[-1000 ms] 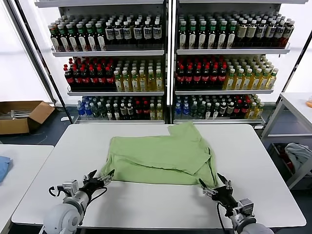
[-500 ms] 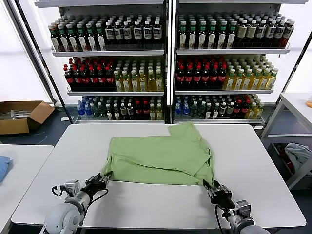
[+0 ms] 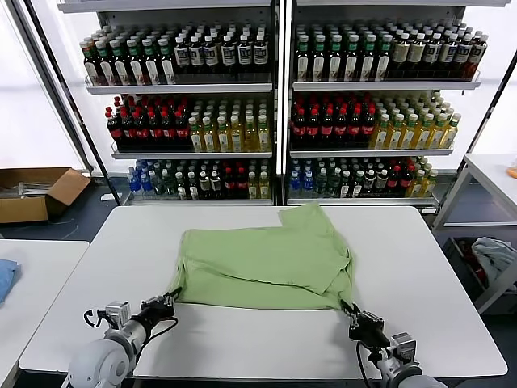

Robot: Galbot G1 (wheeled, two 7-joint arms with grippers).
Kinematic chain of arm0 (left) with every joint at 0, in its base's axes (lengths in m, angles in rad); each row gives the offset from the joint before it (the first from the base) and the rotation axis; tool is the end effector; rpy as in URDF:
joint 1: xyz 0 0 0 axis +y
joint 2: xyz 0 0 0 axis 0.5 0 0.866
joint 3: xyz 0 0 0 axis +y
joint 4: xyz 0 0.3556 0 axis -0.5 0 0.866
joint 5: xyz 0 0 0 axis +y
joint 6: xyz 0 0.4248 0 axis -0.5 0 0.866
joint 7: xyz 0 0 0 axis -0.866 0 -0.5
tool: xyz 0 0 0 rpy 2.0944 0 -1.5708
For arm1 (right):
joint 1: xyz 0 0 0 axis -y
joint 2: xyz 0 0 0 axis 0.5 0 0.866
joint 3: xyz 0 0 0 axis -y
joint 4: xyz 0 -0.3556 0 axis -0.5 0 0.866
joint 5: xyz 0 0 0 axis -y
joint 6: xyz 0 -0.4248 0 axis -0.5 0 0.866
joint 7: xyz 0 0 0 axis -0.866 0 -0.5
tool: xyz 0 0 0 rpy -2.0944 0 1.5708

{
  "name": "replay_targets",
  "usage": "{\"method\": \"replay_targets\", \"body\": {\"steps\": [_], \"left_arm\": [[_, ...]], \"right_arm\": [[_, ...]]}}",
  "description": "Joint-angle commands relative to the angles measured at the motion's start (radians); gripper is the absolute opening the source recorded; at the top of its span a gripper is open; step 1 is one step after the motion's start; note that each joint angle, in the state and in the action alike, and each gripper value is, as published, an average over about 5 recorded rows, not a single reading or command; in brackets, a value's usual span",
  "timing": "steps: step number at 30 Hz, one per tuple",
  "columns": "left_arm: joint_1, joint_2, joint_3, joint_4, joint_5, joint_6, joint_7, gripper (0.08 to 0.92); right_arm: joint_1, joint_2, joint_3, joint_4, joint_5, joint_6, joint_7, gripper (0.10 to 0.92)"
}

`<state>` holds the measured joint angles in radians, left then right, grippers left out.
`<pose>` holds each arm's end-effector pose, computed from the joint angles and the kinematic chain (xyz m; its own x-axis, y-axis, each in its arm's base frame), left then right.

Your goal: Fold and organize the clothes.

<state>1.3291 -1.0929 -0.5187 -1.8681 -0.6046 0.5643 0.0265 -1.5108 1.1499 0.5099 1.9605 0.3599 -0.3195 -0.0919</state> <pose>0.3328 0.1046 -0.3110 -0.8123 0.2202 0.5401 0.1563 0.9743 -0.1623 0.2712 -0.0744 -0.3362 -0.8782 -0.2394 0.4140 -0.2505 0.9677 0.0283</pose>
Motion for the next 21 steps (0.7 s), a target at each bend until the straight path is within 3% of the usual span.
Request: {"method": "replay_targets", "body": {"steps": [1, 12, 21], "left_arm": [[0.164, 0.013, -0.044, -0.151, 0.005, 0.012, -0.014, 0.092], [0.413, -0.014, -0.147, -0.317, 0.061, 0.012, -0.032, 0.092], [0.523, -0.047, -0.200, -0.371, 0.127, 0.013, -0.030, 0.092]], "right_arm": [[-0.121, -0.006, 0.027, 0.112, 0.003, -0.003, 0.002, 0.140], [-0.414, 0.020, 0.109, 0.271, -0.052, 0.041, -0.042, 0.140], [-0.476, 0.027, 0.129, 0.297, -0.084, 0.056, -0.049, 0.140]]}}
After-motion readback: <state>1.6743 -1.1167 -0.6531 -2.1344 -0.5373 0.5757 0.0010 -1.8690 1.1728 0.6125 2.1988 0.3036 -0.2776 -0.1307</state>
